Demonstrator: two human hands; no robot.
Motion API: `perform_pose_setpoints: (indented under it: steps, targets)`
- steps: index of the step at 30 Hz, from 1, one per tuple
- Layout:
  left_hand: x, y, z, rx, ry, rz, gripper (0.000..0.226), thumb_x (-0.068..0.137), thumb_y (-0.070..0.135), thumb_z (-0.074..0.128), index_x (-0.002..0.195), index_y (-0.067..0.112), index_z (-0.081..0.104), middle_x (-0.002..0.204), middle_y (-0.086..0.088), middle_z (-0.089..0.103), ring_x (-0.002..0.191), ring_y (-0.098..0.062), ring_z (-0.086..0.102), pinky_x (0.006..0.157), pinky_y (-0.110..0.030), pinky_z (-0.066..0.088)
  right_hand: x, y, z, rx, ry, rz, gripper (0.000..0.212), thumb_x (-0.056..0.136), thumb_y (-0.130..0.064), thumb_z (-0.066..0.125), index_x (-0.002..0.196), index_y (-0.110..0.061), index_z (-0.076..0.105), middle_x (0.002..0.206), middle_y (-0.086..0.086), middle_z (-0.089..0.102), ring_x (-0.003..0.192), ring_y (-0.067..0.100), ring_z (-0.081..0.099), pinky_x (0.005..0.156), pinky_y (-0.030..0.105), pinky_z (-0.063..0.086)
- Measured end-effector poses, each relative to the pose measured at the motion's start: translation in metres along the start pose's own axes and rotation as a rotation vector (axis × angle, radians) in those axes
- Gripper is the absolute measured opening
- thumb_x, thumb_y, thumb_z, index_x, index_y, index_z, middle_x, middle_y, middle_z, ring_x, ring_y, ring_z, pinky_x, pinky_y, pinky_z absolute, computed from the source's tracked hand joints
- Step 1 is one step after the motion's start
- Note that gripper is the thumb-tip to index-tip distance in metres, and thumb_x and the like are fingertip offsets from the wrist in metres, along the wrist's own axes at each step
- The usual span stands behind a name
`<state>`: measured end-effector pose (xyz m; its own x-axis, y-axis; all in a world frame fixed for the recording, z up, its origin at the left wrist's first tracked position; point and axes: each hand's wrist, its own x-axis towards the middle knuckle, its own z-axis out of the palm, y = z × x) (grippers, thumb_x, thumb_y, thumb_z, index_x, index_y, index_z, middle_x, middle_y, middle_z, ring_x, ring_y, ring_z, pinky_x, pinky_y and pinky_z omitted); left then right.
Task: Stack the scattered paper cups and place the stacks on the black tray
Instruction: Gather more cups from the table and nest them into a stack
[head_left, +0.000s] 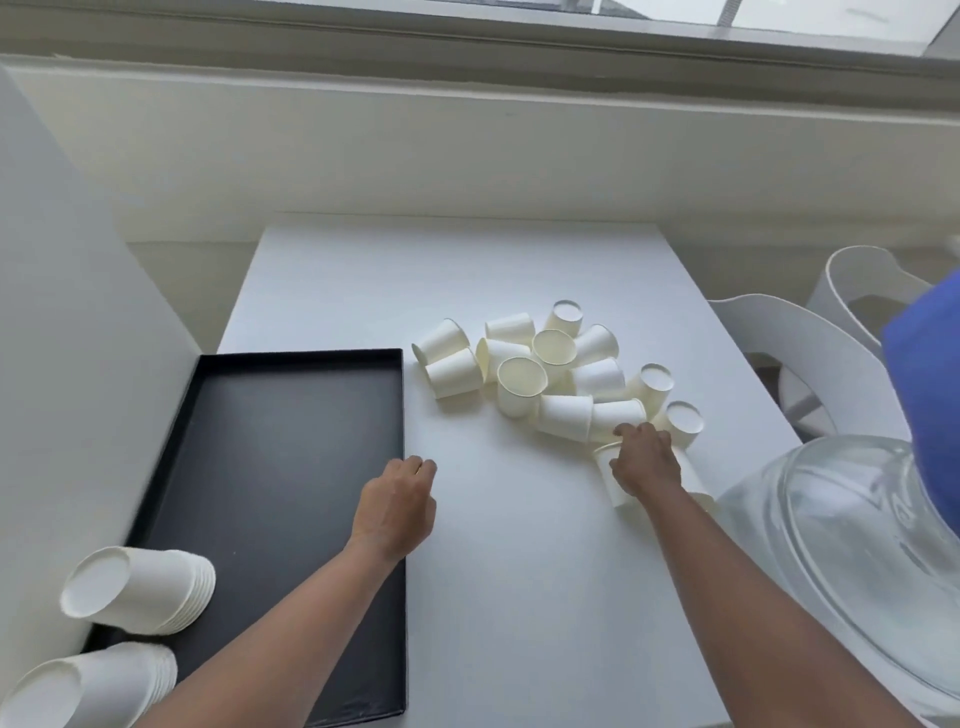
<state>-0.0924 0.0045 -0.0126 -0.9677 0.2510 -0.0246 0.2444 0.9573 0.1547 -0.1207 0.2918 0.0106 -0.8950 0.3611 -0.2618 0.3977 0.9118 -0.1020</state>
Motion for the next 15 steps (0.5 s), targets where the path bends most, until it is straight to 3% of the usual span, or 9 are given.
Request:
perform_pose_setpoints:
  steps: [5,8,11,15]
  targets:
    - [0.014,0.02,0.001,-0.081,-0.015,0.05,0.029,0.087,0.011,0.039,0.112,0.011,0.053,0.108,-0.001,0.059,0.101,-0.021,0.052,0.064,-0.029,0.042,-0.003,0.004,-0.002,0.019,-0.019,-0.061,0.026,0.091,-0.015,0.053,0.115,-0.017,0.062,0.119,0.009,0.057,0.12,0.028,0.041,0.087,0.035,0.045]
    - [0.023,0.033,0.002,-0.179,-0.066,0.09,0.032,0.089,0.015,0.04,0.12,0.017,0.051,0.116,0.003,0.058,0.11,-0.018,0.049,0.074,-0.032,0.046,-0.004,0.007,-0.01,0.051,-0.095,-0.067,0.018,0.087,-0.014,0.055,0.094,-0.012,0.071,0.099,0.011,0.066,0.095,0.026,0.055,0.067,0.028,0.041]
    - [0.027,0.046,0.004,-0.34,-0.131,0.117,0.033,0.091,0.023,0.047,0.124,0.023,0.05,0.122,0.008,0.058,0.114,-0.014,0.05,0.084,-0.028,0.042,-0.004,0.007,-0.019,0.128,-0.155,-0.105,0.019,0.088,-0.018,0.057,0.08,-0.006,0.069,0.079,0.009,0.06,0.076,0.021,0.05,0.061,0.027,0.034]
    - [0.03,0.067,0.002,-0.782,-0.333,-0.038,0.049,0.083,0.038,0.066,0.128,0.026,0.049,0.12,0.003,0.059,0.107,-0.014,0.057,0.084,-0.025,0.045,-0.014,-0.009,-0.025,0.603,-0.3,-0.112,0.019,0.09,-0.016,0.059,0.103,-0.006,0.07,0.093,0.004,0.063,0.087,0.016,0.054,0.068,0.024,0.045]
